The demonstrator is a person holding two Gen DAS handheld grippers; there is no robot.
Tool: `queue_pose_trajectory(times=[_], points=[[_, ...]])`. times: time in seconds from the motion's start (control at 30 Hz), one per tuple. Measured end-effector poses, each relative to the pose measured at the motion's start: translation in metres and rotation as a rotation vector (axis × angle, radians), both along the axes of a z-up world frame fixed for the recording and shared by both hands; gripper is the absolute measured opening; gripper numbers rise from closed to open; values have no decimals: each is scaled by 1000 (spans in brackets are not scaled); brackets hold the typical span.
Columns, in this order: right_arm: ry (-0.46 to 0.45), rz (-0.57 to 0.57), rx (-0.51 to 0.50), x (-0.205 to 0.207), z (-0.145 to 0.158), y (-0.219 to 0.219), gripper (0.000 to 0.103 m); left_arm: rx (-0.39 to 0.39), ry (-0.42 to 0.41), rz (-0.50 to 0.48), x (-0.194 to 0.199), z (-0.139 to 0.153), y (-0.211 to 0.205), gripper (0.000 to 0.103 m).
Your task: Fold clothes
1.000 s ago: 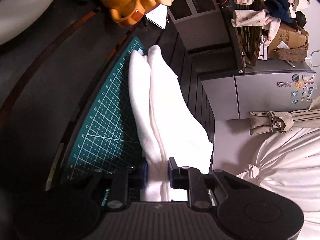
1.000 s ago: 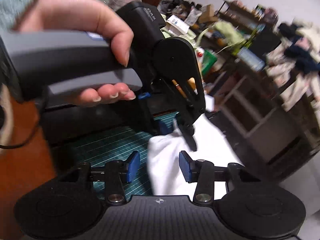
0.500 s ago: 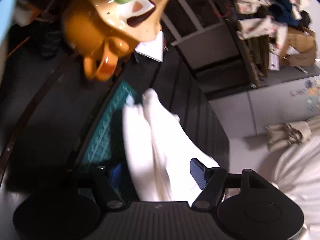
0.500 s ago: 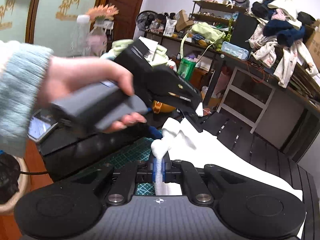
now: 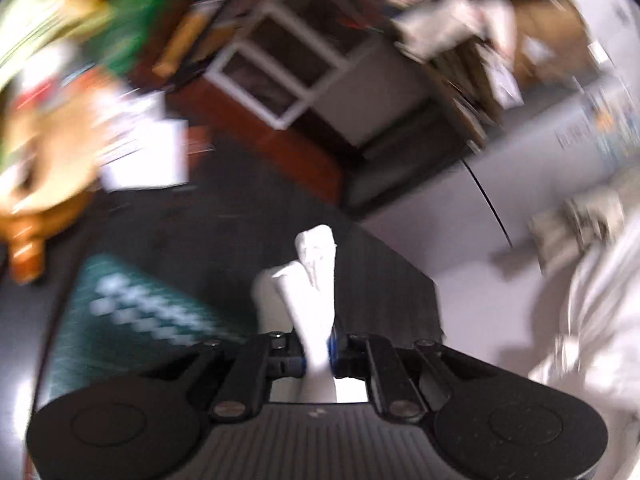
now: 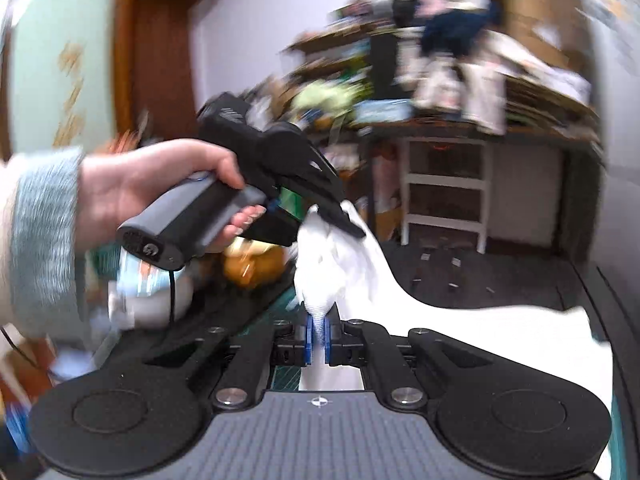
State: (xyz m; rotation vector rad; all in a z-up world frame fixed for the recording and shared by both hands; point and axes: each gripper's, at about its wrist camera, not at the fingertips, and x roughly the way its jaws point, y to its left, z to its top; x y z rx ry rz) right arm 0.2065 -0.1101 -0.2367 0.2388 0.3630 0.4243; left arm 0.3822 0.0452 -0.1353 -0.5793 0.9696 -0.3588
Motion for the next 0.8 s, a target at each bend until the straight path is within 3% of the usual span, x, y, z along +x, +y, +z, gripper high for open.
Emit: queue_pose_trajectory(times=[0.1, 0.27, 0.4, 0.53, 0.6, 0.63, 0.67, 0.73, 0.8], points=[[62, -150, 184, -15, -14, -55, 4, 65, -16, -118, 2, 12, -71, 9], [225, -291, 392, -20, -60, -123, 5, 231, 67, -258, 12, -30, -177, 10], [278, -347, 511, -25, -84, -151, 5, 245, 162, -283, 15, -60, -227, 10], [275, -361, 584, -33, -90, -163, 5, 339, 111, -344, 7, -52, -251, 10], [306, -376, 576, -36, -96, -165, 5, 405, 102, -410, 9, -55, -267, 23], [335, -381, 585, -36, -101, -166, 5, 400, 114, -430, 10, -58, -270, 38], [364, -385, 595, -35, -106, -168, 5, 384, 154, -458, 13, -66, -274, 43], [424, -391, 642, -32, -114, -172, 7, 326, 206, -460, 18, -71, -271, 43], [416, -391, 657, -37, -114, -175, 9, 268, 179, -424, 16, -63, -259, 43]])
